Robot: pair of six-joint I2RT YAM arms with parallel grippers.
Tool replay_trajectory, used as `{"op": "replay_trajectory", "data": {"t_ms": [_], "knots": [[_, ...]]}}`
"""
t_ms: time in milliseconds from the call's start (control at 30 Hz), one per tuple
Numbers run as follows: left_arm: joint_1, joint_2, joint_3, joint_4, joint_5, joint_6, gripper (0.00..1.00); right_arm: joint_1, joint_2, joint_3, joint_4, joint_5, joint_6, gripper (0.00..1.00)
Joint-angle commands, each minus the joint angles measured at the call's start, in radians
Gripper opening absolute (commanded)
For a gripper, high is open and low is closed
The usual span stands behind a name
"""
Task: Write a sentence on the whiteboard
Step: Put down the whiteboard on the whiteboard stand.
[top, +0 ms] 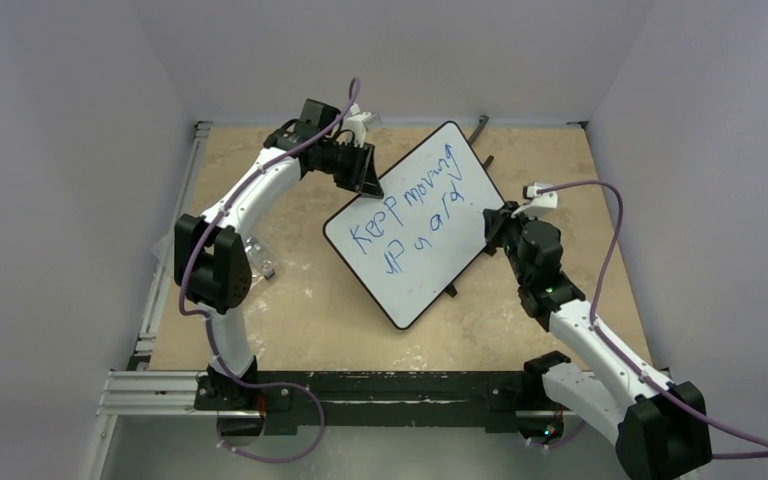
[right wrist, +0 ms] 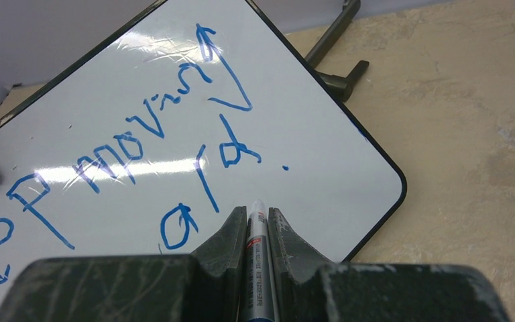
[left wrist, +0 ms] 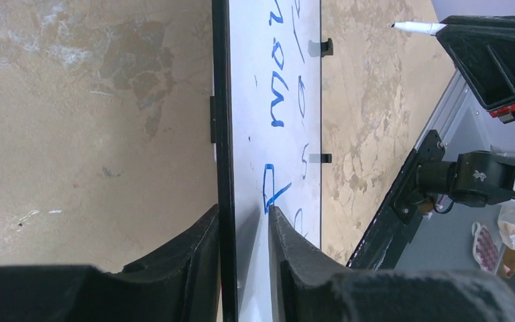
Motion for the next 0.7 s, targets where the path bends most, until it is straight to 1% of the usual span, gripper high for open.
{"op": "replay_trajectory", "data": {"t_ms": [0,233,367,500,667], "knots": [[-0.015,-0.016,-0.002,0.052,0.019,0.027,0.29,0.000,-0.023,-0.008,0.034,0.001,0.006,0.00],[-0.015,-0.024,-0.006,0.053,0.013,0.031,0.35,0.000,-0.021,-0.013,0.038,-0.002,0.008,0.00],[-0.015,-0.033,-0.010,0.056,0.006,0.034,0.43,-0.001,-0.020,-0.014,0.039,-0.006,0.010,0.00],[-0.015,-0.049,-0.009,0.057,0.000,0.036,0.47,0.000,-0.020,-0.014,0.038,-0.006,0.008,0.00],[-0.015,-0.054,-0.009,0.055,-0.014,0.039,0.48,0.000,-0.015,-0.013,0.039,-0.010,0.008,0.00]]}}
